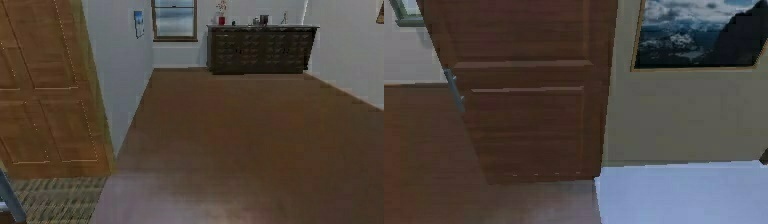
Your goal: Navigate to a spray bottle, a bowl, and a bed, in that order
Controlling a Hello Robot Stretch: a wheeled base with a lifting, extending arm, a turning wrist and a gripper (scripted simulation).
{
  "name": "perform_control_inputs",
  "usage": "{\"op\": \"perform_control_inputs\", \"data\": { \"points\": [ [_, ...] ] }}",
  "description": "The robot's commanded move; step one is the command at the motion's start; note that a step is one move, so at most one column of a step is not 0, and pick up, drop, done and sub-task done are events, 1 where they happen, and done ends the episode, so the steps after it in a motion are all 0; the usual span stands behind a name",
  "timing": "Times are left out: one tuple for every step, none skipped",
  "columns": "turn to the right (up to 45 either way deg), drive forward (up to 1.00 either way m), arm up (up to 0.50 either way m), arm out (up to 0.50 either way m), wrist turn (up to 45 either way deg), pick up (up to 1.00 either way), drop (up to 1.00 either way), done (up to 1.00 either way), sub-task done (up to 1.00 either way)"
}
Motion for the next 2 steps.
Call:
{"op": "perform_control_inputs", "data": {
  "points": [
    [-3.0, 0.00, 0.00, 0.00, 0.0, 0.00, 0.00, 0.00, 0.00],
    [0.0, 0.80, 0.00, 0.00, 0.0, 0.00, 0.00, 0.00, 0.00]
  ]
}}
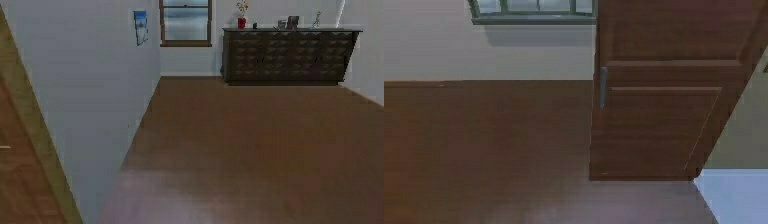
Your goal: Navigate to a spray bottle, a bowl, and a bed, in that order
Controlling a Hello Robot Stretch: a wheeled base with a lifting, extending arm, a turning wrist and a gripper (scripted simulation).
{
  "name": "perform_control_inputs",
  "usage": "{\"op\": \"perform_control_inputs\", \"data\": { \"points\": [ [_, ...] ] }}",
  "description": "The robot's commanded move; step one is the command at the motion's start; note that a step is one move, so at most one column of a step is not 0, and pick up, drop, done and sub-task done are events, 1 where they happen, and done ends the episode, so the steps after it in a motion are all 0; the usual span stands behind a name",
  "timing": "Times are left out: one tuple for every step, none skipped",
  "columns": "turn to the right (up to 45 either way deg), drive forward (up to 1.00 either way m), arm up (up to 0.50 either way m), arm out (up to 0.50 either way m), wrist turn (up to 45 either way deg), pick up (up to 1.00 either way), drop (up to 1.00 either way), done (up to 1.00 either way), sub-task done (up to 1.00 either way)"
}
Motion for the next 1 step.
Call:
{"op": "perform_control_inputs", "data": {
  "points": [
    [-45.0, 0.00, 0.00, 0.00, 0.0, 0.00, 0.00, 0.00, 0.00]
  ]
}}
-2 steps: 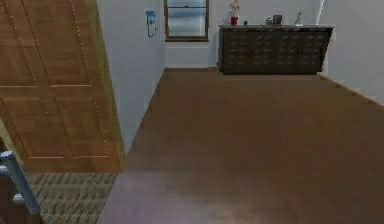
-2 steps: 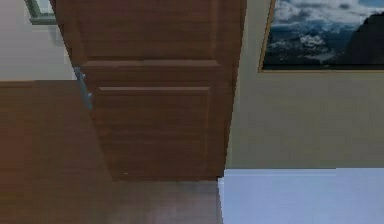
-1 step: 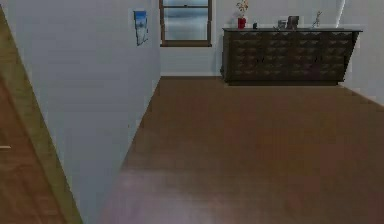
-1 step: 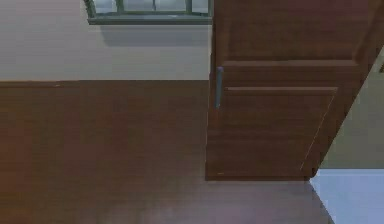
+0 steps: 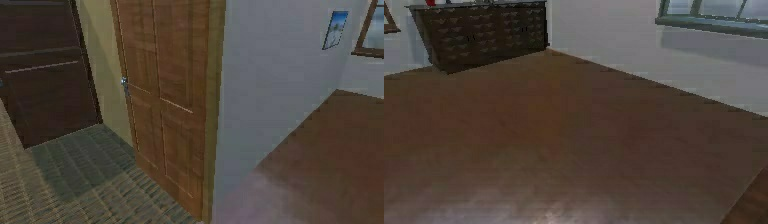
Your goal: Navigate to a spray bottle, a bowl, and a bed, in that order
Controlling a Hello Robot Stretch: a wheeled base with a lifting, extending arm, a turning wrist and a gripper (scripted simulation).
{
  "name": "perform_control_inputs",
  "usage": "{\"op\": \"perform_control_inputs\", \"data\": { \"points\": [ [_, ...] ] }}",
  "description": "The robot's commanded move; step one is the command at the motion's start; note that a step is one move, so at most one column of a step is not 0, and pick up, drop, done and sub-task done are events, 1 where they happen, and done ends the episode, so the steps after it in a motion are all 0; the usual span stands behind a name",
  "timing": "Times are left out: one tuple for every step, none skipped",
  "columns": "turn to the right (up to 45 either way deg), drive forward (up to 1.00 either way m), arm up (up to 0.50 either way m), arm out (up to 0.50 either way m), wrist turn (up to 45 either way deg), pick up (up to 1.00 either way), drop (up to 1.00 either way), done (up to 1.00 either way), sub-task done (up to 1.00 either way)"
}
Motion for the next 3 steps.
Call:
{"op": "perform_control_inputs", "data": {
  "points": [
    [-12.0, 0.00, 0.00, 0.00, 0.0, 0.00, 0.00, 0.00, 0.00],
    [0.0, 0.30, 0.00, 0.00, 0.0, 0.00, 0.00, 0.00, 0.00],
    [-30.0, 0.00, 0.00, 0.00, 0.0, 0.00, 0.00, 0.00, 0.00]
  ]
}}
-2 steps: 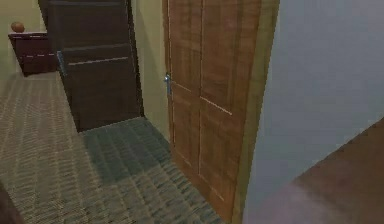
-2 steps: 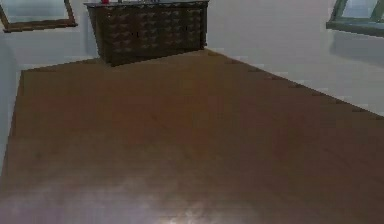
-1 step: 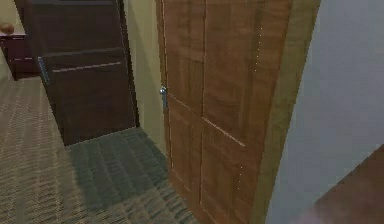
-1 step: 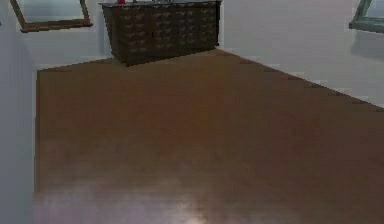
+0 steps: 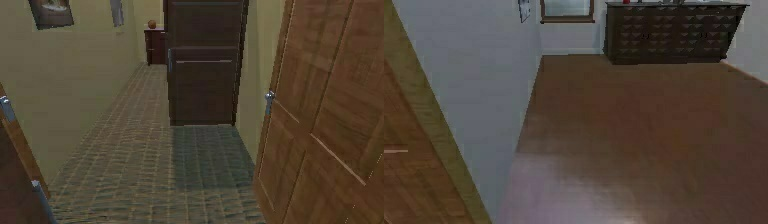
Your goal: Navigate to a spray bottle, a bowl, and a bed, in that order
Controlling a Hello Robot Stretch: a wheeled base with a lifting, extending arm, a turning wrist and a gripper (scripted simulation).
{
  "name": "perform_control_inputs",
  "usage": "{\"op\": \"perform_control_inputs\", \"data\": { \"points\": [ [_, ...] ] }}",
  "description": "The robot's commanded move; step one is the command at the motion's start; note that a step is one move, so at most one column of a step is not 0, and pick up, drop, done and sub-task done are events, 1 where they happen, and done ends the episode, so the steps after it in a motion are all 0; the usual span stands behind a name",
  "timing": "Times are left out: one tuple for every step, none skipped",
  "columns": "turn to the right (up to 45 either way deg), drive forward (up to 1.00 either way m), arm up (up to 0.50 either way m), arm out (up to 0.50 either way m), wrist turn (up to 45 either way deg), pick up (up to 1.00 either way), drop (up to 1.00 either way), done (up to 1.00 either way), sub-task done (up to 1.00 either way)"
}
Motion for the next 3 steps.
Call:
{"op": "perform_control_inputs", "data": {
  "points": [
    [0.0, 0.60, 0.00, 0.00, 0.0, 0.00, 0.00, 0.00, 0.00],
    [-24.0, 0.00, 0.00, 0.00, 0.0, 0.00, 0.00, 0.00, 0.00],
    [0.0, 0.05, 0.00, 0.00, 0.0, 0.00, 0.00, 0.00, 0.00]
  ]
}}
